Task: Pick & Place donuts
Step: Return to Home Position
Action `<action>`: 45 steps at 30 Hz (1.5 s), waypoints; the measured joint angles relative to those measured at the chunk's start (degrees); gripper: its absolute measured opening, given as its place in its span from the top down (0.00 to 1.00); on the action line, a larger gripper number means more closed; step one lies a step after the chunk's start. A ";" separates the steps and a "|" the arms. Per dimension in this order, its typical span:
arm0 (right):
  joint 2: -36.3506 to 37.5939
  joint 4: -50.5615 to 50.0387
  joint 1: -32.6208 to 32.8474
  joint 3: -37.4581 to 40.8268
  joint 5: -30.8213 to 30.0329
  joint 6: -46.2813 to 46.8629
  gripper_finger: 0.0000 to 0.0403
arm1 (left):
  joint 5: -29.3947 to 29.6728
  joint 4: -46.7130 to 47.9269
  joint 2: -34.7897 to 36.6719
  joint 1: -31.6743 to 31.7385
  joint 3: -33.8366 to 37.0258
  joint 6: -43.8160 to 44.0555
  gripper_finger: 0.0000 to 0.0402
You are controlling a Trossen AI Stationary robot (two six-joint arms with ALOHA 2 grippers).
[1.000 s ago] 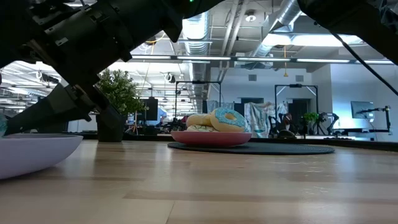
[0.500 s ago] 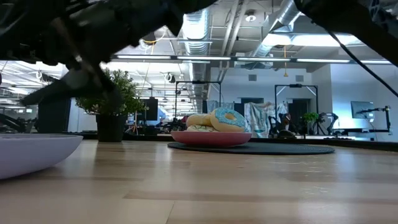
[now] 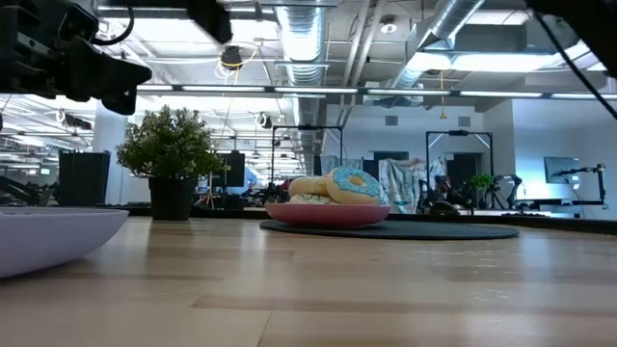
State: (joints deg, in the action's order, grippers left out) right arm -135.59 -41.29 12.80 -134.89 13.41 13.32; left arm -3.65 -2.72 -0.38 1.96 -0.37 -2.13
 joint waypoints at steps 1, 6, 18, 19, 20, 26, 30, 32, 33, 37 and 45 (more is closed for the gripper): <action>0.82 -1.54 0.50 0.00 0.10 -1.67 0.60 | 0.01 0.00 0.00 0.00 0.00 0.01 1.00; 3.86 -8.60 2.71 2.99 0.10 -7.18 0.95 | 0.01 0.00 0.00 0.02 0.01 -0.18 1.00; 27.17 6.00 5.54 45.91 -6.17 -1.28 0.94 | 0.00 0.00 0.02 0.01 0.00 -0.33 1.00; 30.48 9.44 5.50 51.13 -6.44 0.05 0.95 | -0.01 0.00 0.02 0.02 0.01 -0.46 1.00; 34.05 12.93 5.46 56.36 -7.14 1.16 0.96 | 0.01 0.00 0.02 0.01 0.01 -0.43 1.00; 56.01 31.58 5.20 86.40 -10.52 6.14 0.99 | -0.01 0.00 0.02 0.02 0.01 -0.41 1.00; 68.43 30.91 4.58 100.61 -9.95 1.39 0.99 | -0.01 0.00 0.02 0.01 -0.01 -0.05 1.00; 72.78 30.22 4.57 105.14 -10.32 1.34 1.00 | 0.01 0.00 0.02 0.00 0.01 0.00 1.00; 74.57 30.72 4.52 106.70 -10.35 3.42 1.00 | 0.00 0.00 0.02 0.01 0.01 -0.23 1.00; 79.32 32.56 4.97 112.04 -10.95 4.60 0.99 | -0.01 0.00 0.02 0.02 0.00 -0.15 1.00; 88.41 42.26 9.69 121.27 -21.13 2.23 1.00 | -0.01 0.00 0.02 0.01 0.01 -0.13 1.00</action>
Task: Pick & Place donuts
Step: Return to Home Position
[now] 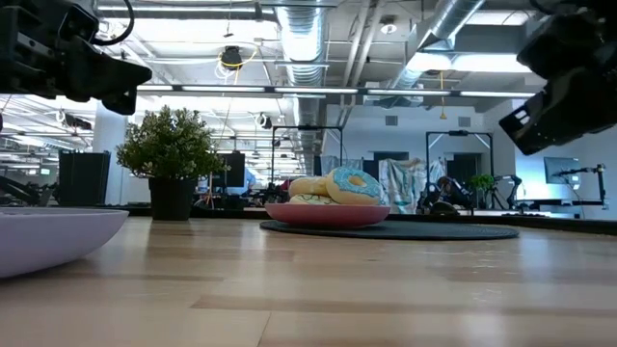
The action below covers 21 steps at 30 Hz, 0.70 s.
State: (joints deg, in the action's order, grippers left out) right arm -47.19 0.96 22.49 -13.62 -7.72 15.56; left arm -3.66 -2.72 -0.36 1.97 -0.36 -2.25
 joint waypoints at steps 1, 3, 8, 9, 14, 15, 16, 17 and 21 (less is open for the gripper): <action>1.16 0.60 0.05 1.00 -0.38 -0.07 1.00 | 0.01 0.00 0.00 0.01 0.00 0.13 1.00; 3.68 2.10 -0.37 3.22 -0.66 -0.13 1.00 | 0.00 0.00 0.00 0.01 0.00 -0.03 1.00; 10.84 7.71 -3.66 7.90 0.27 -1.83 1.00 | 0.01 0.00 0.00 0.01 0.00 0.04 1.00; 12.09 8.49 -4.43 8.73 0.28 -2.15 1.00 | 0.00 0.00 0.00 0.00 0.00 0.14 1.00; 21.27 8.99 -7.22 11.32 1.57 -3.79 1.00 | 0.00 0.00 0.00 0.01 0.00 -0.23 1.00; 23.11 8.93 -7.55 11.85 1.63 -4.04 1.00 | 0.00 0.00 0.00 0.00 0.00 -0.02 1.00; 25.00 8.74 -7.90 12.29 1.64 -4.29 1.00 | 0.01 0.00 0.00 0.01 0.00 0.10 1.00; 27.12 8.47 -8.26 12.63 1.69 -4.98 1.00 | 0.01 0.00 0.00 0.01 0.00 0.14 1.00; 35.08 5.53 -9.24 12.89 1.72 -6.98 1.00 | 0.01 0.00 0.00 0.01 0.00 -0.31 1.00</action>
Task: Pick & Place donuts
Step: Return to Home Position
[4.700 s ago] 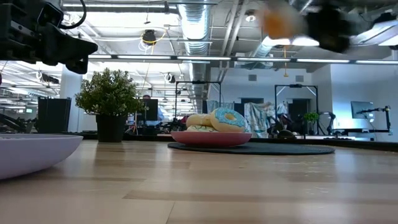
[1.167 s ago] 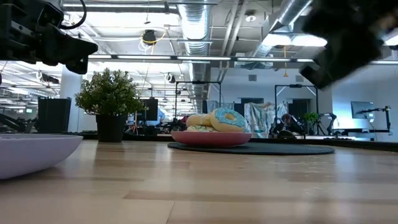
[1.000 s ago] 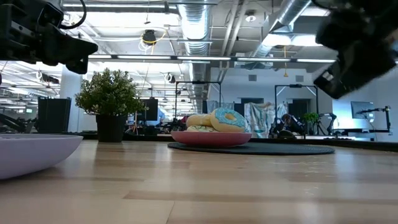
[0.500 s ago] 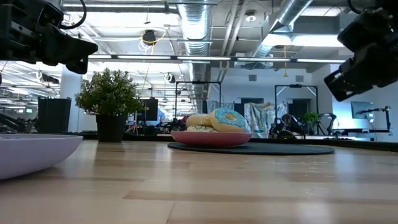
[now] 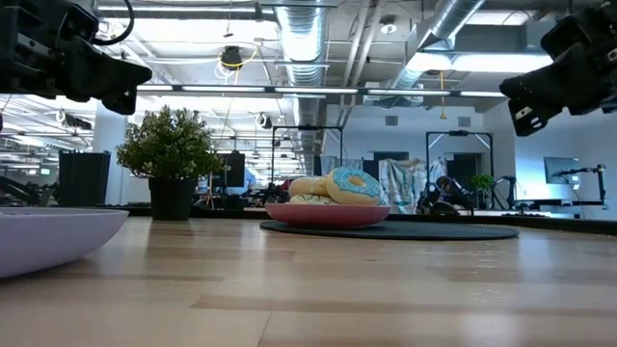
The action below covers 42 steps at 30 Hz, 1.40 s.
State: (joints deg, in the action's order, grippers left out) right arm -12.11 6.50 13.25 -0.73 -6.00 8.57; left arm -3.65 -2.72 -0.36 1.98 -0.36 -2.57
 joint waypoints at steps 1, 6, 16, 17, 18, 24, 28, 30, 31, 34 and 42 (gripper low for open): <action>1.95 -1.35 -0.23 0.02 0.00 -0.08 1.00 | 0.00 0.00 0.00 -0.02 0.00 0.11 1.00; 10.89 -5.54 -1.50 -0.02 0.52 -0.61 1.00 | -0.01 0.00 0.00 -0.01 0.00 0.06 1.00; 12.01 -6.36 -1.74 -0.26 1.71 -3.14 1.00 | 0.03 0.00 0.00 0.00 0.00 0.14 1.00; 12.01 -6.33 -1.83 -0.26 1.50 -3.56 1.00 | 0.05 0.00 0.00 0.00 0.00 0.32 1.00; 11.93 -6.24 -2.14 -0.26 1.00 -4.96 1.00 | 0.08 0.00 0.00 -0.01 0.00 0.44 1.00; 11.71 -6.07 -3.62 -0.24 0.07 -10.51 1.00 | 0.12 0.02 0.00 -0.01 0.00 0.27 1.00; 11.71 -6.07 -3.64 -0.22 0.07 -10.55 1.00 | 0.24 0.02 0.00 0.00 0.00 0.42 1.00; 11.71 -5.96 -3.64 -0.22 -0.26 -9.43 1.00 | 0.27 0.04 0.00 0.00 0.00 0.00 1.00; 11.71 -5.76 -3.64 -0.18 -0.93 -7.67 1.00 | 0.27 0.02 0.00 0.00 0.00 0.02 1.00; 11.71 -5.64 -3.64 -0.18 -1.46 -2.23 1.00 | 0.27 0.04 0.00 -0.02 0.00 0.41 1.00; 11.71 -5.73 -4.21 -0.18 -1.48 -0.93 1.00 | 0.25 0.04 0.00 0.00 -0.02 0.36 1.00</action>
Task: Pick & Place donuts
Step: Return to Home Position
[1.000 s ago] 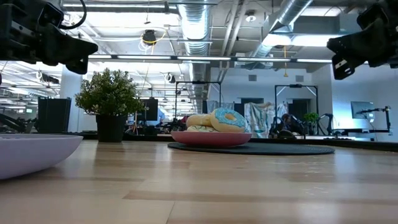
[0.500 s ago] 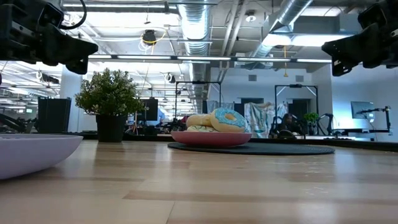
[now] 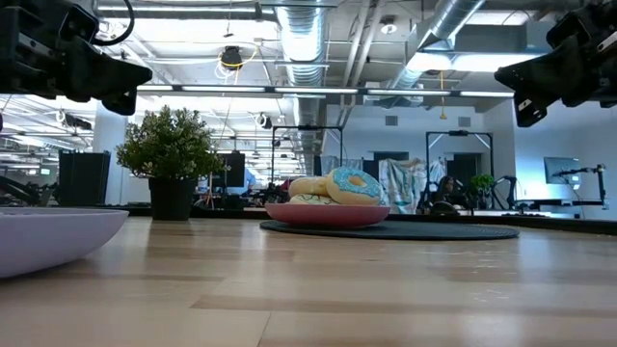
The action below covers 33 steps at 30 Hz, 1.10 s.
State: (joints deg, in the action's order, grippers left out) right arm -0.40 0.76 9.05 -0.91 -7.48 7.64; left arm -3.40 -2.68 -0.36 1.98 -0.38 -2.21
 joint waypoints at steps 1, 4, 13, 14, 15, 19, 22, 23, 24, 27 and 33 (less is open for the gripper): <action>0.00 -0.01 -0.11 0.00 -0.01 -0.07 1.00 | 0.00 0.00 0.00 -0.02 0.02 0.11 1.00; 0.00 -0.03 -0.68 0.00 -0.01 -0.09 1.00 | 0.00 0.00 0.00 0.00 0.02 -0.31 1.00; 0.04 -0.14 -1.69 0.00 0.05 -1.11 1.00 | 0.00 -0.02 0.00 -0.02 0.02 -0.28 1.00; 0.04 -0.14 -1.69 0.00 0.06 -1.14 1.00 | -0.02 0.00 0.00 -0.01 0.02 -0.08 1.00; 0.04 -0.16 -1.69 0.00 0.08 -1.14 1.00 | 0.00 -0.01 0.00 -0.01 0.02 -0.08 1.00; 0.04 -0.19 -1.69 0.00 0.11 -1.14 1.00 | -0.02 0.00 0.00 0.00 0.02 -0.35 1.00; 0.04 -0.22 -1.69 0.00 0.15 -1.14 1.00 | -0.02 0.00 0.00 -0.01 0.02 0.06 1.00; 0.04 -0.23 -1.69 0.00 0.16 -1.14 1.00 | -0.02 -0.02 0.00 -0.01 0.01 0.04 1.00; 0.04 -0.23 -1.69 0.00 0.15 -1.14 1.00 | -0.02 -0.02 0.00 -0.02 0.02 -0.15 1.00; 0.04 -0.24 -1.69 0.00 0.17 -1.14 1.00 | -0.02 -0.02 0.00 0.00 0.01 -0.30 1.00; 0.04 -0.25 -1.69 0.00 0.17 -1.14 1.00 | -0.02 0.00 0.00 -0.02 0.00 -0.13 1.00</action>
State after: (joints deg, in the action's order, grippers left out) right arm -0.36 0.51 7.35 -0.91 -7.31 6.50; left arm -3.42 -2.68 -0.36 1.96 -0.38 -2.34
